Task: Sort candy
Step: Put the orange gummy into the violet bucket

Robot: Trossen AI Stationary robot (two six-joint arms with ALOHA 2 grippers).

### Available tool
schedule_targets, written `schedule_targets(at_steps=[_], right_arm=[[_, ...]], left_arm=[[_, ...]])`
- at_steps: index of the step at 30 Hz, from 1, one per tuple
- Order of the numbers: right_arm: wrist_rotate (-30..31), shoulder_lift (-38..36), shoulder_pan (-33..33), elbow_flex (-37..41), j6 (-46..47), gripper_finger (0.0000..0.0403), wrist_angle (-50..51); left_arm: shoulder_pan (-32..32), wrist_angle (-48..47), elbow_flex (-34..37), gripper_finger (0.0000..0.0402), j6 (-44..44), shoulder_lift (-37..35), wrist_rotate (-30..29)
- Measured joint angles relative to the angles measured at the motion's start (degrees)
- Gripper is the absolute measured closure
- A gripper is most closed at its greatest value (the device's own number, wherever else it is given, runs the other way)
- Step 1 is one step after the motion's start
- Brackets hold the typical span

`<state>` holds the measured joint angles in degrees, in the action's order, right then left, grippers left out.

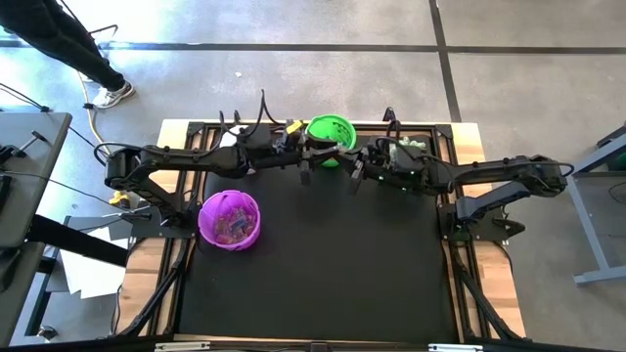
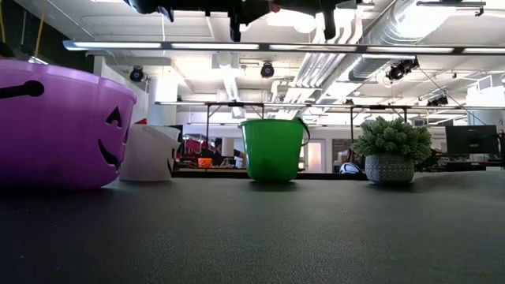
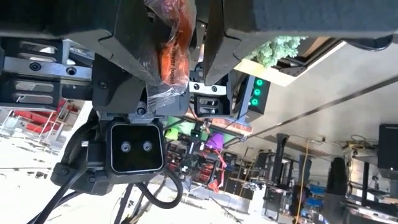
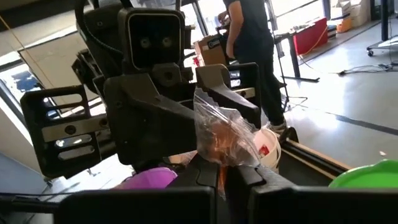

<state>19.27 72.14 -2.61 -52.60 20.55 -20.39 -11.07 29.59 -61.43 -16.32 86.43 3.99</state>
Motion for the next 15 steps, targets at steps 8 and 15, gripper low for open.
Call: schedule_targets(at_steps=[8, 15], right_arm=[[0.15, -0.02, -0.04, -0.07, 2.96, 0.0403, 2.43], [-0.04, -0.02, -0.04, -0.07, 4.03, 0.0403, 2.78]], left_arm=[[-0.96, -1.49, 0.09, 0.0288, 1.46, 0.13, 0.82], [-2.00, -2.66, 0.09, 0.0254, 1.46, 0.15, 3.21]])
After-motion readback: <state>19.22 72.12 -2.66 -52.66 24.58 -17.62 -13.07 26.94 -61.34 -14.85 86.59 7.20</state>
